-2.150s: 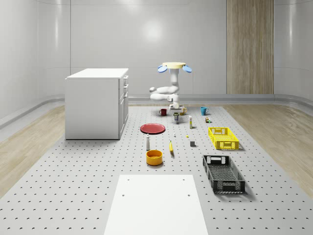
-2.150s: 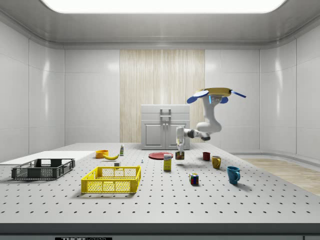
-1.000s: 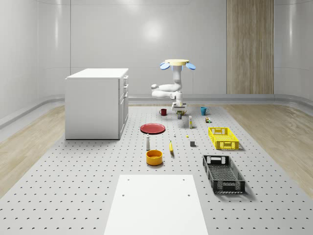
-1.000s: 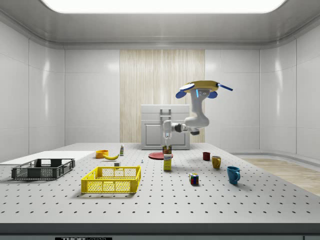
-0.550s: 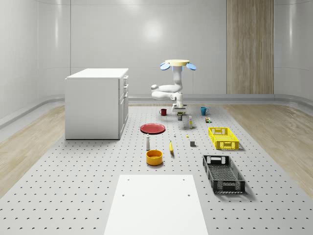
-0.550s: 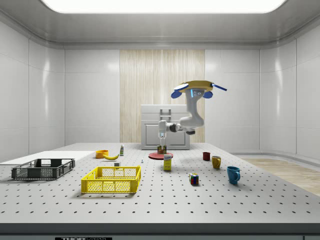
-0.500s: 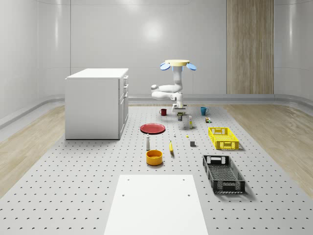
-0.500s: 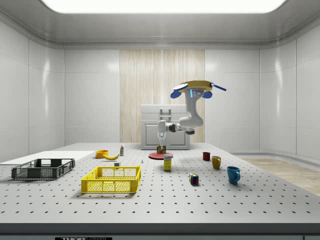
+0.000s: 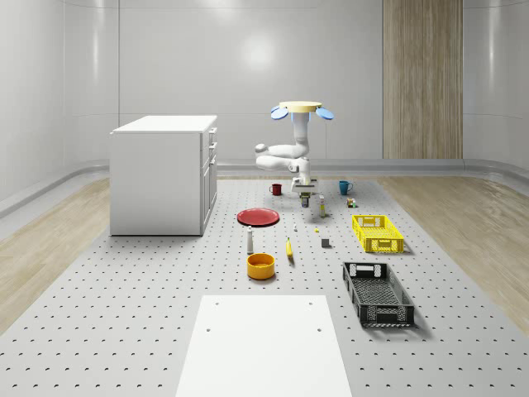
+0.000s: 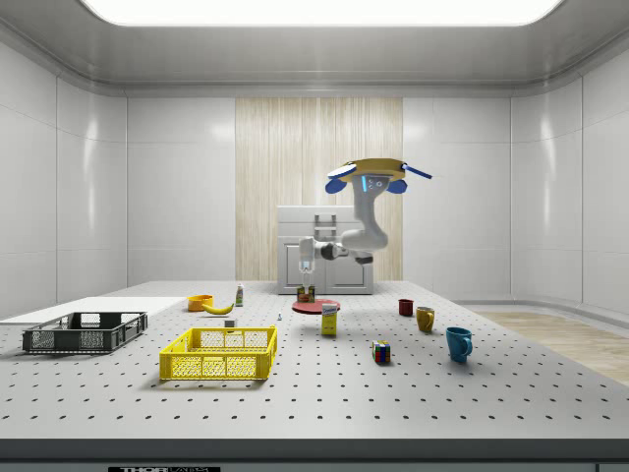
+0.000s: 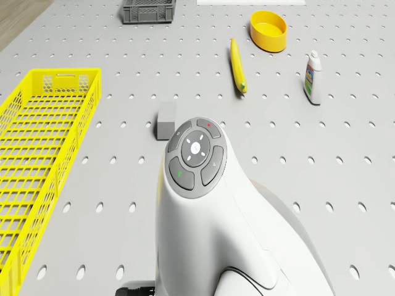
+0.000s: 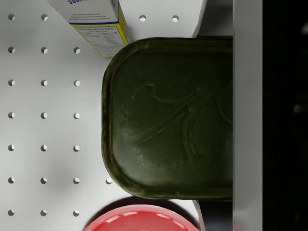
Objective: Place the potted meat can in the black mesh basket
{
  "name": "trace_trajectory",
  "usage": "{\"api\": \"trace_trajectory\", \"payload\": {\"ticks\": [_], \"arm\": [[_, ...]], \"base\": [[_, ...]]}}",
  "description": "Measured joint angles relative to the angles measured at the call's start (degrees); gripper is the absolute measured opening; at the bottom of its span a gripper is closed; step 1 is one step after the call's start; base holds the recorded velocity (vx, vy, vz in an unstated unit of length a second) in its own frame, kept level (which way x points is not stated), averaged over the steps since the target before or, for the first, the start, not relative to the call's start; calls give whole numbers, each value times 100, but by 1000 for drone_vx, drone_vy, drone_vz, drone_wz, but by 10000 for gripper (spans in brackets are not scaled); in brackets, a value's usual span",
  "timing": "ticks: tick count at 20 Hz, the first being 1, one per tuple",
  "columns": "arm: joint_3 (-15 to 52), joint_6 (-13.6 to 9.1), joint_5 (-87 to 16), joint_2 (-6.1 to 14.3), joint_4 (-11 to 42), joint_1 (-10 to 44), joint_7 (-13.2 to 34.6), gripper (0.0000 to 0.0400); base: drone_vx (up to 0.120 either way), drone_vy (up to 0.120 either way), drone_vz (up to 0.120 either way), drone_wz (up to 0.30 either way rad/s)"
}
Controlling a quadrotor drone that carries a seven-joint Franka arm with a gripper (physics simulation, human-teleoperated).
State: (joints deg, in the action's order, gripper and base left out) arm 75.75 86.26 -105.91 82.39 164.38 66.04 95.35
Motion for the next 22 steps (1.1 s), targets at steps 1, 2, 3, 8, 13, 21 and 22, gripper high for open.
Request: {"api": "trace_trajectory", "payload": {"ticks": [1,2,3,8,13,21,22], "arm": [[1,7,3,8,0,2,2,286],[3,15,7,16,-1,4,3,286],[4,22,10,23,-1,6,5,286],[11,56,26,60,-3,16,13,286],[17,88,40,95,-5,26,21,286],[26,137,62,146,-8,39,33,286],[27,142,65,152,-8,41,35,286]], "base": [[120,0,0,0],[120,0,0,0],[120,0,0,0],[120,0,0,0],[120,0,0,0],[120,60,0,0],[120,120,0,0]]}}
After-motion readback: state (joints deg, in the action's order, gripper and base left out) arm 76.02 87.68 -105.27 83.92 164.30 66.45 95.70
